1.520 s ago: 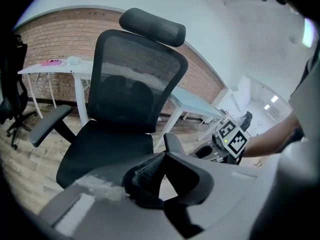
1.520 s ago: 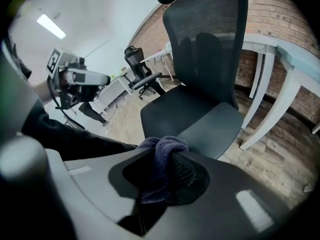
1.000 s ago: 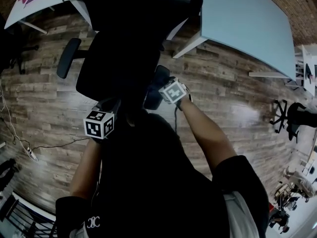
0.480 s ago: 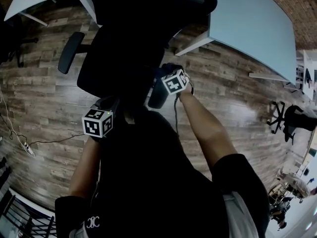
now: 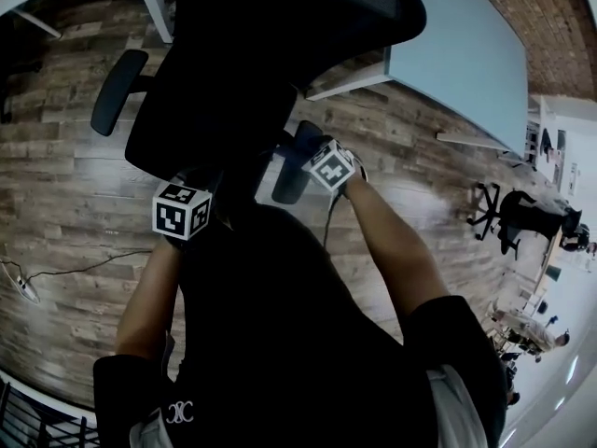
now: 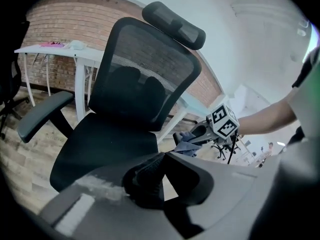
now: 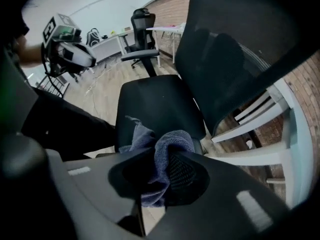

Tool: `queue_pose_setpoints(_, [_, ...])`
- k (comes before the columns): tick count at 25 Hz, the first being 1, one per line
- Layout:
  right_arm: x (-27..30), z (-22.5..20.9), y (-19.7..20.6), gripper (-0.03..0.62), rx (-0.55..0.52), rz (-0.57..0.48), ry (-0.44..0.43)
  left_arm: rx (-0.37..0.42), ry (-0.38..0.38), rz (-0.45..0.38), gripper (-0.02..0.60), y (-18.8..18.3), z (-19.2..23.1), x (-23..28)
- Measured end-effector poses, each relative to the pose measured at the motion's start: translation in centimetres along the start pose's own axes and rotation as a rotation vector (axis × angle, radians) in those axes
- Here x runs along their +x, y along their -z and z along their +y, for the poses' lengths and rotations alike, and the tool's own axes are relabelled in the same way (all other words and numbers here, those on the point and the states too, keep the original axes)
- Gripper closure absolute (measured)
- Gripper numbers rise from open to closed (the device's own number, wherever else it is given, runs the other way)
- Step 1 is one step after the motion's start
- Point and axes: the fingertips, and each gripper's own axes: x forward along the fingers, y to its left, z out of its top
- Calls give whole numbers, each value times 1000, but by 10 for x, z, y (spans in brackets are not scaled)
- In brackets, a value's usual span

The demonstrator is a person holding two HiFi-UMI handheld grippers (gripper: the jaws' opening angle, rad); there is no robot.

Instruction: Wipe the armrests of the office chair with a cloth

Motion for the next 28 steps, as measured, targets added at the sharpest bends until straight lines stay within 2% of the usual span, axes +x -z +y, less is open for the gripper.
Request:
queue_pose_setpoints(3, [-9,1,-19,525,-159,75,-85,-12,9,-16,575,0,14,-2])
queue_pose_setpoints(8, [-14,17,-48,525,-465,236,-285,-55,-33,-51,575,5,37,-16])
queue_pose_setpoints(11, [2,20,-57,526,-599,330,-419,-74,-60,-55,575,11,51,-26])
queue_pose_setpoints(13, [12,18,-60,526,-664,412,-477,-87,-79,-53,575,17,60,-32])
queue_pose_setpoints(19, [28,43,-61,526,-760,631,-677,-135,-83,-47,575,37,76,-39])
queue_pose_setpoints(24, [59,51,-34,526,-755,823,-778,-149,-51,-1,575,53,85,-38])
queue_pose_setpoints(28, [78,42,-12,526,-792,938,-843,-128,-65,14,575,57,99,-35])
